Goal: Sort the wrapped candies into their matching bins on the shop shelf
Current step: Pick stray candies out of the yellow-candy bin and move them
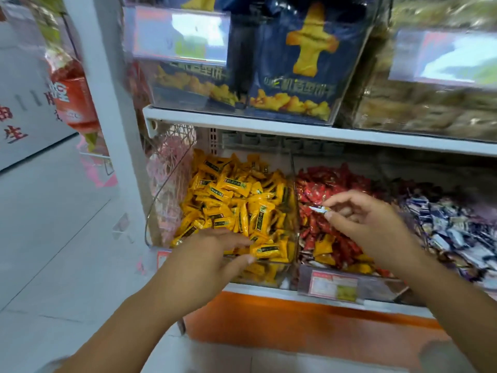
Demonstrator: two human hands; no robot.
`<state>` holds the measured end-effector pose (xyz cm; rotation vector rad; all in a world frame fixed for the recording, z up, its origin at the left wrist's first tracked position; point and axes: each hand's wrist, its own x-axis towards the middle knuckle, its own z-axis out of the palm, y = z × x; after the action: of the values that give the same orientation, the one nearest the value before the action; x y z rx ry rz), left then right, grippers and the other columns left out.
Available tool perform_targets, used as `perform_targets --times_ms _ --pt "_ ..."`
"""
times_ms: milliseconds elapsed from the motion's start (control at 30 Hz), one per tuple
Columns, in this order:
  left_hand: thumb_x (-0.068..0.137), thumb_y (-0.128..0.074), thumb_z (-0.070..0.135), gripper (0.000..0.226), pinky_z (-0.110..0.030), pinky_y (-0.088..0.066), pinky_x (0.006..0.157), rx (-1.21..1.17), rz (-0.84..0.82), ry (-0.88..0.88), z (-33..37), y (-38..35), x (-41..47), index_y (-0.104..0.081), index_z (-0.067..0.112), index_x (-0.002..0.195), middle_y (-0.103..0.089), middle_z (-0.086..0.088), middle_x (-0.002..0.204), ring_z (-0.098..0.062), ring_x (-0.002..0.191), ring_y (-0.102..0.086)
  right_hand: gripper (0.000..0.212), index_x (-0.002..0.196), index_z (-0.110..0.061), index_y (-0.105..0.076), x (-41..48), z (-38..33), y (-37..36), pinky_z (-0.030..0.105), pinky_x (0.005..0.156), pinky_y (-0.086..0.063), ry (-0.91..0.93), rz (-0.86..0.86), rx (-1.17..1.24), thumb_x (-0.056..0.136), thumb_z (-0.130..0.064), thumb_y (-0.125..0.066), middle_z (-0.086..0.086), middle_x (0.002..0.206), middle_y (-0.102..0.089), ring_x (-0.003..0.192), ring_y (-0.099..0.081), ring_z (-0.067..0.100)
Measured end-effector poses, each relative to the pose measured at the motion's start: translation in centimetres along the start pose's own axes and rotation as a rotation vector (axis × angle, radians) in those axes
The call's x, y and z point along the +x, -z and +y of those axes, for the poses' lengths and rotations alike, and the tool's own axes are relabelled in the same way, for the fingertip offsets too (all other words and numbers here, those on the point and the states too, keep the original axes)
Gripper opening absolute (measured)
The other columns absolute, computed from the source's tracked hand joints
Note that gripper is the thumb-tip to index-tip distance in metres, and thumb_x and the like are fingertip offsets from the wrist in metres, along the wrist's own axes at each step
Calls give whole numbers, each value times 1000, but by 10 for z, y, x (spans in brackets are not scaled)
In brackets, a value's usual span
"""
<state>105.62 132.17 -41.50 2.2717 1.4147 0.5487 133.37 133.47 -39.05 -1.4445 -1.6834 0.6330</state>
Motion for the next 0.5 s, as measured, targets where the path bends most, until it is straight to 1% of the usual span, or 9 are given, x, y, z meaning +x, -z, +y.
perform_targets --times_ms 67,100,167,233,300,367,400,467,500 --pt "81 -44 69 55 -15 -46 87 -146 50 7 15 -7 4 -61 40 125 -64 23 106 8 102 -56 24 86 -34 -67 -12 -6 -11 23 65 -49 38 -23 29 84 -11 -73 -6 77 -63 68 -58 9" --pt "80 -45 64 56 -15 -48 83 -244 66 24 22 -10 5 -61 37 126 -67 21 102 7 96 -59 25 88 -33 -65 -16 -12 -19 23 68 -51 83 -56 35 82 -10 -73 -10 82 -64 72 -59 9" --pt "82 -49 58 56 -23 -55 73 -457 66 84 33 -14 8 -60 30 129 -72 12 92 2 84 -66 29 92 -31 -60 -19 -21 -37 26 71 -51 184 -121 26 81 -9 -75 -12 88 -63 78 -60 10" --pt "90 -57 43 44 -22 -52 57 -646 85 172 36 -14 11 -60 21 129 -74 3 79 -6 67 -68 31 94 -32 -56 -20 -27 -54 27 72 -50 255 -154 2 80 -12 -76 -14 90 -62 83 -60 11" --pt "93 -62 26 33 -22 -50 52 -729 120 256 30 -8 11 -61 17 125 -74 -4 75 -11 57 -65 34 98 -34 -53 -14 -29 -64 24 77 -49 274 -202 -1 81 -15 -75 -18 93 -62 90 -59 7" --pt "92 -64 20 26 -30 -54 60 -661 167 276 14 -1 8 -62 20 118 -73 -2 77 -14 65 -68 33 103 -39 -53 0 -30 -64 20 86 -46 266 -331 -76 85 -20 -72 -23 102 -60 102 -54 -2" --pt "93 -63 20 21 -27 -54 64 -547 197 269 3 2 4 -62 23 113 -71 3 77 -7 69 -67 30 104 -43 -54 10 -31 -61 18 90 -44 281 -419 -183 87 -24 -69 -25 107 -58 107 -49 -6" --pt "94 -59 23 18 -10 -43 61 -266 232 262 -15 10 -6 -54 34 108 -63 14 78 7 72 -59 26 109 -48 -59 37 -36 -58 24 100 -38 385 -659 -505 90 -31 -66 -26 117 -54 115 -39 -6" --pt "95 -56 25 19 -9 -41 60 -171 228 261 -22 12 -10 -51 38 109 -60 17 81 8 73 -57 30 115 -50 -59 50 -40 -61 28 105 -33 433 -812 -673 90 -33 -65 -26 126 -50 122 -33 -2"
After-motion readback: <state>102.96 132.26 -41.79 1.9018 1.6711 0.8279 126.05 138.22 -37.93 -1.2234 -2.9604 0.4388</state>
